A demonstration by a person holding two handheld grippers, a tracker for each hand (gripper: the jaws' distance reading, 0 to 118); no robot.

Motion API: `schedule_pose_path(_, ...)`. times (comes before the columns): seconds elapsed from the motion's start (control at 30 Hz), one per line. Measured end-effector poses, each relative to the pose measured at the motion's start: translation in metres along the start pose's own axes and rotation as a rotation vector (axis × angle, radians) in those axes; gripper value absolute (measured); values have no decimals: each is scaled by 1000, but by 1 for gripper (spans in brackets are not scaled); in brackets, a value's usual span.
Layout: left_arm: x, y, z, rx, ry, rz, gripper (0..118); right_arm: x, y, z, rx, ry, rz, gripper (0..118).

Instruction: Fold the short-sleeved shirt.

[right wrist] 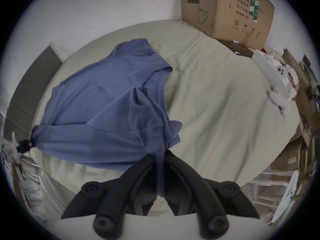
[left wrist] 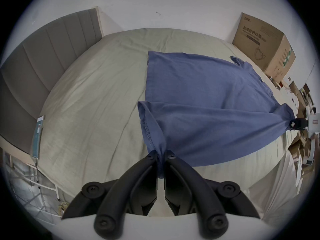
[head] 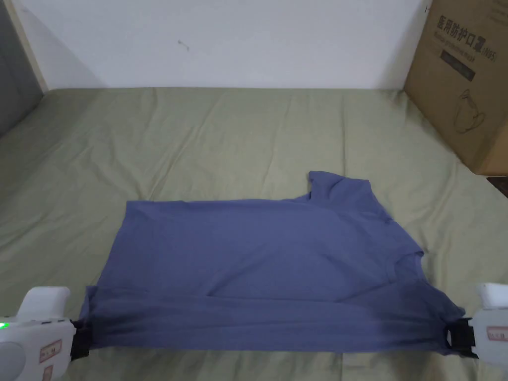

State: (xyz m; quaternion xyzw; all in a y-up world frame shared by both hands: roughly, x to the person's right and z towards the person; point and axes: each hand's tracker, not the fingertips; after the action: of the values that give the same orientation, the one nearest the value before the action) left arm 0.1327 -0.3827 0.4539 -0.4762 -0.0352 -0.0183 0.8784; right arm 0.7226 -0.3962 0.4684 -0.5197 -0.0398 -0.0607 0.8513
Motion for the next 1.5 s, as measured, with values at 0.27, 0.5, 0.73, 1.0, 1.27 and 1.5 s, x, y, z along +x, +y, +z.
schedule_pose_path(0.27, 9, -44, -5, -73, 30, 13, 6, 0, -52, -18, -58, -3, -20, 6)
schedule_pose_path(0.5, 14, -11, 21, 27, 37, 25, 96, -10, -24, 16, 32, -40, 74, 83)
schedule_pose_path(0.73, 40, 19, 7, 78, -1, 27, 0, -37, 10, 22, 96, 35, 52, 0)
schedule_pose_path(1.0, 57, 27, -27, 45, 13, 58, 0, -55, 31, -29, 14, 94, -12, 0)
schedule_pose_path(1.27, 50, 85, -52, 74, 24, 50, 0, -55, 172, -77, 31, 141, 79, 32)
schedule_pose_path(1.5, 44, 108, -91, 49, -11, 66, 0, -32, 277, -163, 7, 2, -24, 83)
